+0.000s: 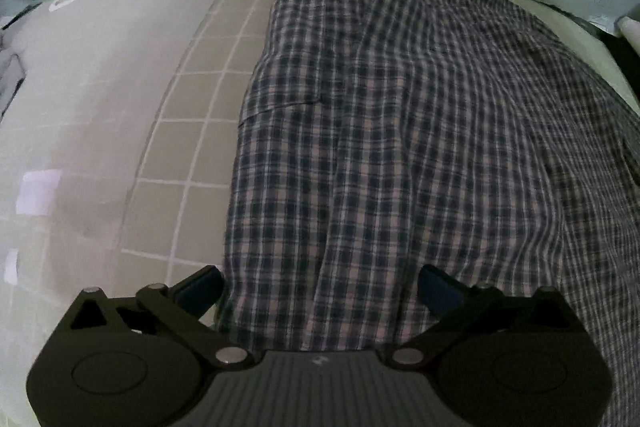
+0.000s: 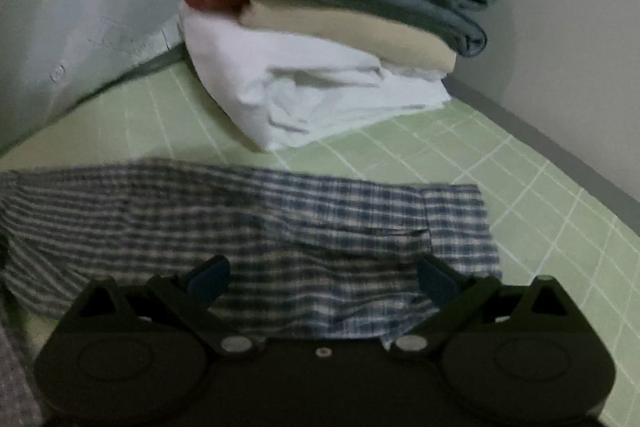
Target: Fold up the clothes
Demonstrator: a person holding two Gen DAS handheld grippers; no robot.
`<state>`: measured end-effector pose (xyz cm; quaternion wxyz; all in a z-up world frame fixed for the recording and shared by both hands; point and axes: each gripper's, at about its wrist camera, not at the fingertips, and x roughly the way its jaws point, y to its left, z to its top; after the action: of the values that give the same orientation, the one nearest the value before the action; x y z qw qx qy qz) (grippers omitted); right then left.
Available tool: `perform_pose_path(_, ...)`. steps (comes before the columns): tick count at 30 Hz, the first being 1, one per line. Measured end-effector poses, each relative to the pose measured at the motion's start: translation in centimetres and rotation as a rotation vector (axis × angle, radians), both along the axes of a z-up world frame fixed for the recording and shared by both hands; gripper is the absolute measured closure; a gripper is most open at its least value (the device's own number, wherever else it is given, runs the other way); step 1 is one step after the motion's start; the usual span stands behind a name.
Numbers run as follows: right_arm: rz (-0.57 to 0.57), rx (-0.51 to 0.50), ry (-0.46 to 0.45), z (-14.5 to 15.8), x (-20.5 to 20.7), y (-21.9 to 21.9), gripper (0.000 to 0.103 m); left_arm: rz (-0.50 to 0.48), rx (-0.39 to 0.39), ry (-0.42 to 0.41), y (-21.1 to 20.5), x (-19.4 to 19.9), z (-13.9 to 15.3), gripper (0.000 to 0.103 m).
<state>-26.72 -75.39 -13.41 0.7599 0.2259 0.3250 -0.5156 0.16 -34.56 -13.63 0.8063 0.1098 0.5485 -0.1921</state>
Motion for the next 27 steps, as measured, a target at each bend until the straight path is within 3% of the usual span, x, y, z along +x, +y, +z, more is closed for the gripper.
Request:
perform_pose_path(2,-0.007,0.013,-0.025,-0.3,-0.1,-0.3,0.0,-0.003,0.004,0.006,0.0,0.1,0.0,0.0)
perform_pose_path(8,0.112,0.015,-0.04,0.1,1.0,1.0,0.003,0.0,0.012,0.024,-0.2,0.6,-0.1,0.0)
perform_pose_path(11,0.172,0.016,-0.048,0.2,1.5,1.6,0.051,-0.004,0.017,0.035,-0.3,0.7,-0.1,0.0)
perform_pose_path(12,0.192,0.016,-0.05,0.3,1.7,1.8,0.082,-0.005,0.018,0.036,-0.4,0.7,-0.1,0.0)
perform_pose_path(13,0.211,0.016,-0.053,0.4,1.9,2.0,0.094,-0.007,0.019,0.037,-0.4,0.7,-0.2,0.0)
perform_pose_path(16,0.192,0.017,-0.063,0.7,1.9,2.1,0.102,-0.011,0.019,0.036,-0.5,0.6,-0.2,0.0)
perform_pose_path(20,0.115,0.018,-0.078,1.1,1.6,2.0,0.102,-0.016,0.012,0.02,-0.4,0.2,-0.4,0.0)
perform_pose_path(21,0.095,0.018,-0.081,1.2,1.5,2.0,0.093,-0.016,0.009,0.014,-0.3,0.1,-0.4,0.0)
perform_pose_path(24,0.022,-0.008,-0.057,1.5,0.9,1.6,0.014,-0.02,0.003,-0.001,-0.3,-0.2,-0.4,0.0)
perform_pose_path(27,-0.045,-0.066,0.015,1.6,-0.7,0.7,0.011,-0.026,-0.002,-0.012,-0.2,-0.4,-0.5,0.0)
